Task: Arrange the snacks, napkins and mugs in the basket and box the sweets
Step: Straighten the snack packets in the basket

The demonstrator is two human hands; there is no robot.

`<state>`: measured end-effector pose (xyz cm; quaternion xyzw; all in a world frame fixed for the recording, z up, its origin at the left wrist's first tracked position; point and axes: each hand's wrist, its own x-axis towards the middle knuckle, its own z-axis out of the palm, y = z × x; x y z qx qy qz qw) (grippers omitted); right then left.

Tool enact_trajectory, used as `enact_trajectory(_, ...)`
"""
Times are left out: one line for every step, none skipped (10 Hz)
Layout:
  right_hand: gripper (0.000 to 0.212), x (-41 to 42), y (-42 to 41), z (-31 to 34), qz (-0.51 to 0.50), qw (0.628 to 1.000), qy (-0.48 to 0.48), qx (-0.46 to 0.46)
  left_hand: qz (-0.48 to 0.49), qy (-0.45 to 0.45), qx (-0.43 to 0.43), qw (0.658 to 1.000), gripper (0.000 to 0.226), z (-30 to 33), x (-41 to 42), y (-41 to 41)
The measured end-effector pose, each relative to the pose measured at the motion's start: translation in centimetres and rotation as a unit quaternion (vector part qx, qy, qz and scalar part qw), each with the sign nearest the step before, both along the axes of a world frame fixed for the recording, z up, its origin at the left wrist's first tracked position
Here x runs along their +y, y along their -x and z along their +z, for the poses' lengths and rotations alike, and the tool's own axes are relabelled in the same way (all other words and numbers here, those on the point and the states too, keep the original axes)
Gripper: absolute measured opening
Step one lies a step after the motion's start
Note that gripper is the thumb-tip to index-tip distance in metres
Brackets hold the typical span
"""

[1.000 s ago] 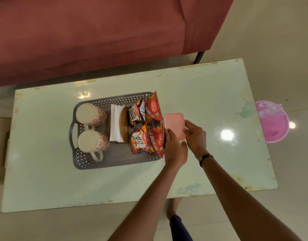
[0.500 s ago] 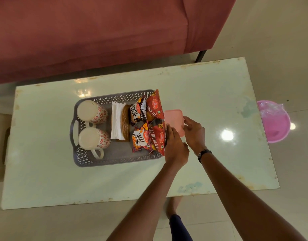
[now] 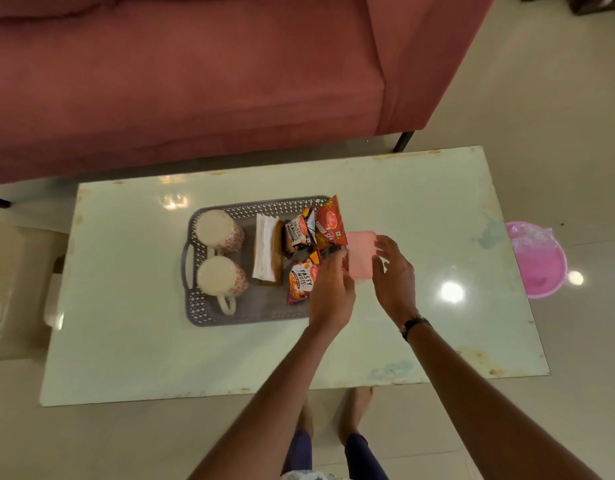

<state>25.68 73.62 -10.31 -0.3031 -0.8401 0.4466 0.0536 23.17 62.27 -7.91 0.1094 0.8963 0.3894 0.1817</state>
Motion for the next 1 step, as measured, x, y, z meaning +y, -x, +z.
enact_trajectory(0.036, -2.17, 0.66, 3.92, 0.028, 0.999, -0.016, 0.031, 0.014, 0.005, -0.005, 1.000, 0.036, 2.89, -4.25, 1.23)
